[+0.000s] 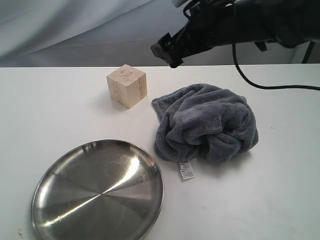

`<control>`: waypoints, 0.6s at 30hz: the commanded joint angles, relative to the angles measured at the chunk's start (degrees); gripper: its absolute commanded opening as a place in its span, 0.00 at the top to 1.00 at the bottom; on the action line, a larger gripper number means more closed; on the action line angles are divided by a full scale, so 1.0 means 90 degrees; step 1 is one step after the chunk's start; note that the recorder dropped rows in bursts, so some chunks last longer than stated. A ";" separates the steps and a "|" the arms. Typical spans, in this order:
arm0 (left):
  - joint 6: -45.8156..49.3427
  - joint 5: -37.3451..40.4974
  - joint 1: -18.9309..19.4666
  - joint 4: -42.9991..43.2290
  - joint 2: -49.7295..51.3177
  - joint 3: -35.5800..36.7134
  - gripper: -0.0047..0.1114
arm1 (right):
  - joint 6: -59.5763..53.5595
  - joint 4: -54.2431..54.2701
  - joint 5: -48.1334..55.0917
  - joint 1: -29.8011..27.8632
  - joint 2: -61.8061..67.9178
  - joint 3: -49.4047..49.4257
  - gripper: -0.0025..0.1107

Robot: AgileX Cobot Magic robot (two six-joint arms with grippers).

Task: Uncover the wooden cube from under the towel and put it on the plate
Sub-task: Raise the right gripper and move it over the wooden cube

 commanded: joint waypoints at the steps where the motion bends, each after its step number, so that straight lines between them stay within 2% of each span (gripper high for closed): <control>1: -0.0031 -0.0045 0.0012 -0.0051 -0.0033 0.0029 0.94 | -0.0153 0.0099 -0.1706 0.0511 0.0281 0.0033 0.06; 4: -0.0031 -0.0045 0.0012 -0.0051 -0.0033 0.0029 0.94 | -0.0153 0.0099 -0.2723 0.0778 0.0543 0.0033 0.09; 6: -0.0031 -0.0045 0.0012 -0.0051 -0.0033 0.0029 0.94 | -0.0153 0.0167 -0.3089 0.0868 0.0725 0.0033 0.18; 9: -0.0031 -0.0045 0.0012 -0.0051 -0.0033 0.0029 0.94 | -0.0153 0.0259 -0.3069 0.0925 0.0935 0.0033 0.37; 10: -0.0031 -0.0045 0.0012 -0.0051 -0.0033 0.0029 0.94 | -0.0153 0.0167 -0.2973 0.0925 0.1020 0.0033 0.47; 15: -0.0031 -0.0045 0.0012 -0.0051 -0.0033 0.0029 0.94 | -0.0062 -0.0025 -0.2884 0.0925 0.1197 0.0033 0.84; 16: -0.0031 -0.0045 0.0012 -0.0051 -0.0033 0.0029 0.94 | -0.0051 -0.0025 -0.2651 0.0925 0.1192 -0.0040 0.94; 18: -0.0031 -0.0045 0.0012 -0.0051 -0.0033 0.0029 0.94 | -0.0048 -0.0025 -0.2070 0.0913 0.1240 -0.0248 0.98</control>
